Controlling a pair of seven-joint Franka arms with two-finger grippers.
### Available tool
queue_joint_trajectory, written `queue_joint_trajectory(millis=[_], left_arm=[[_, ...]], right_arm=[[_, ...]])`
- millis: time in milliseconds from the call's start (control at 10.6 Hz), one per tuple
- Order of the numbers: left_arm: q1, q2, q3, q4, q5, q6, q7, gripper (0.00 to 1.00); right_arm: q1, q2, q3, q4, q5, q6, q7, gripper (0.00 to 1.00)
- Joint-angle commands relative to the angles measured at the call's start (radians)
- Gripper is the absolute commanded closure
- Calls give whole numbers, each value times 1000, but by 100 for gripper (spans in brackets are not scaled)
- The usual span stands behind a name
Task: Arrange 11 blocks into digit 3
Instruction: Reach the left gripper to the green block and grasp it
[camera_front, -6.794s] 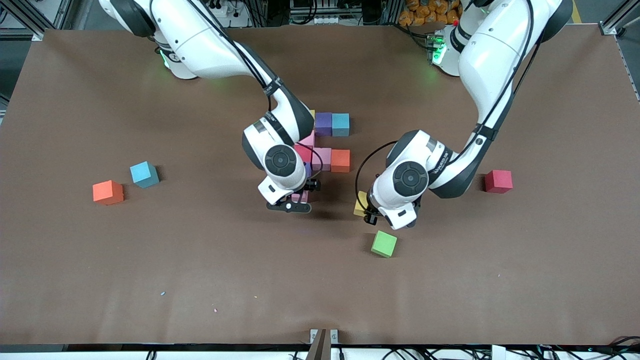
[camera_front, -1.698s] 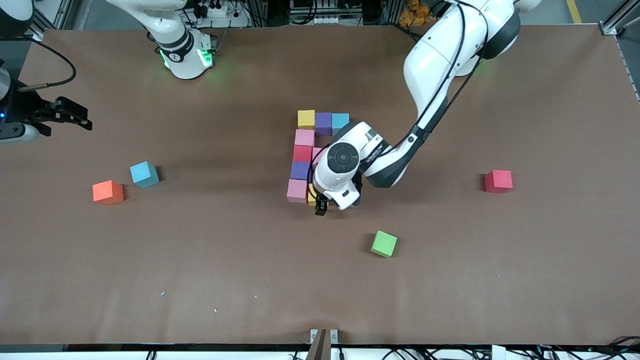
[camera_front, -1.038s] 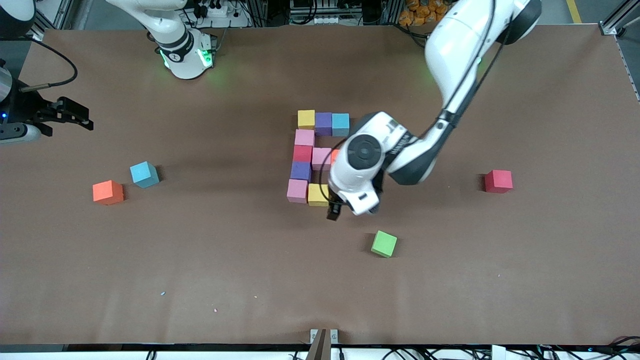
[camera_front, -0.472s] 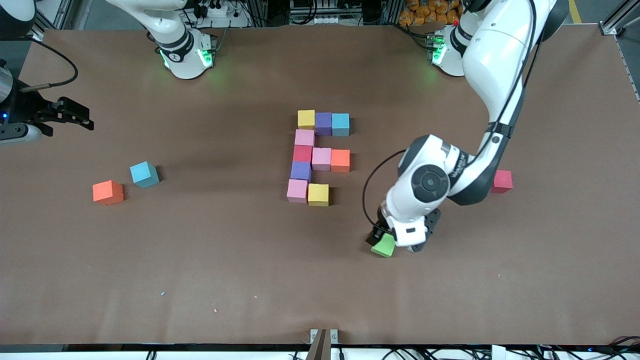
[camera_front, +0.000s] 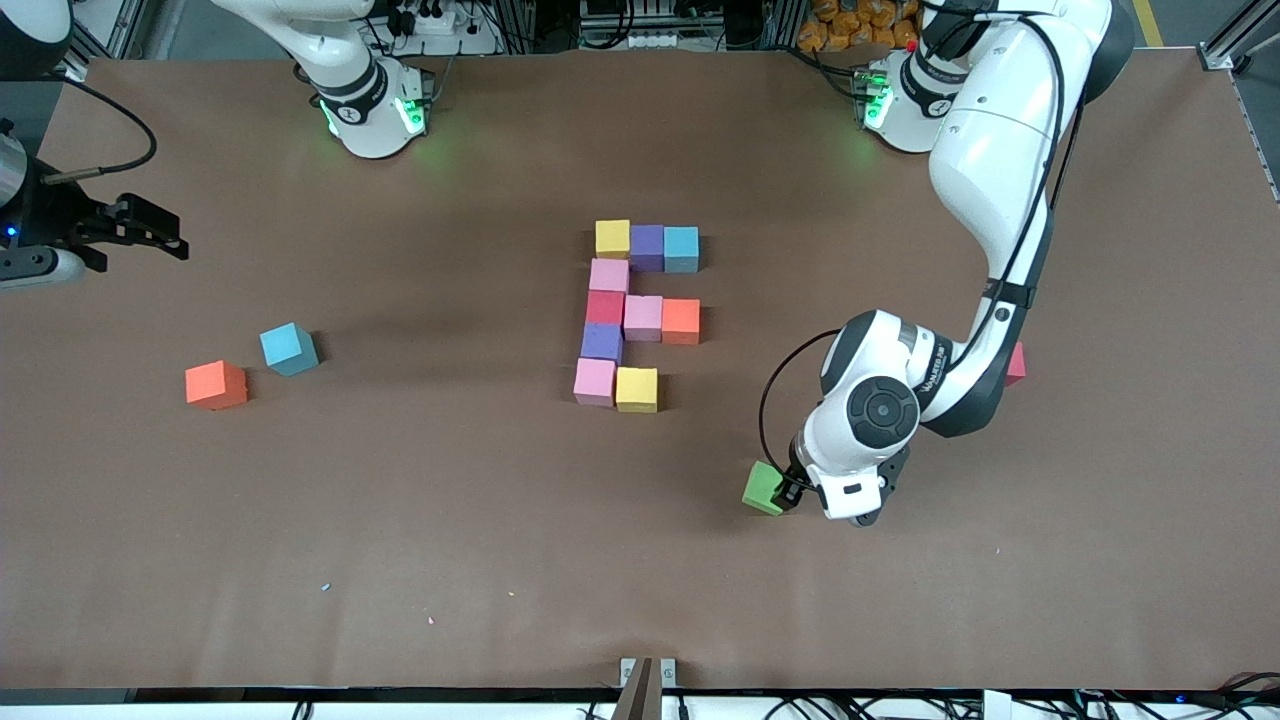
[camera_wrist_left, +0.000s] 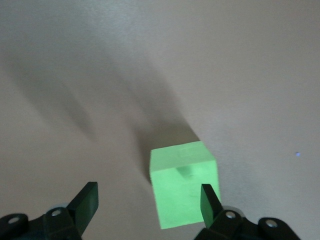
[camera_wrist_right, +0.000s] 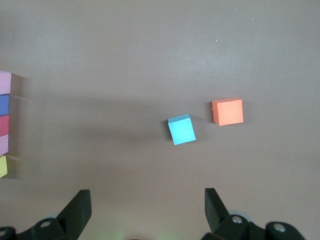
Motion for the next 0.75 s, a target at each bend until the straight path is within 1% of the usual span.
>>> queue_joint_trajectory(millis=[0, 94, 283, 377, 661], left_arm=[[-11, 37, 6, 50, 5, 48, 14, 9], [-11, 44, 6, 71, 5, 66, 14, 9], [-23, 90, 5, 108, 4, 92, 1, 9], [-27, 98, 8, 107, 4, 96, -9, 0], [-27, 115, 8, 107, 4, 94, -16, 0]], right_arm=[[3, -15, -1, -12, 12, -5, 5, 0], [3, -15, -1, -12, 12, -5, 5, 0], [3, -15, -1, -12, 12, -5, 5, 0], [3, -13, -1, -12, 12, -5, 3, 0], [3, -13, -1, -12, 12, -5, 3, 0]])
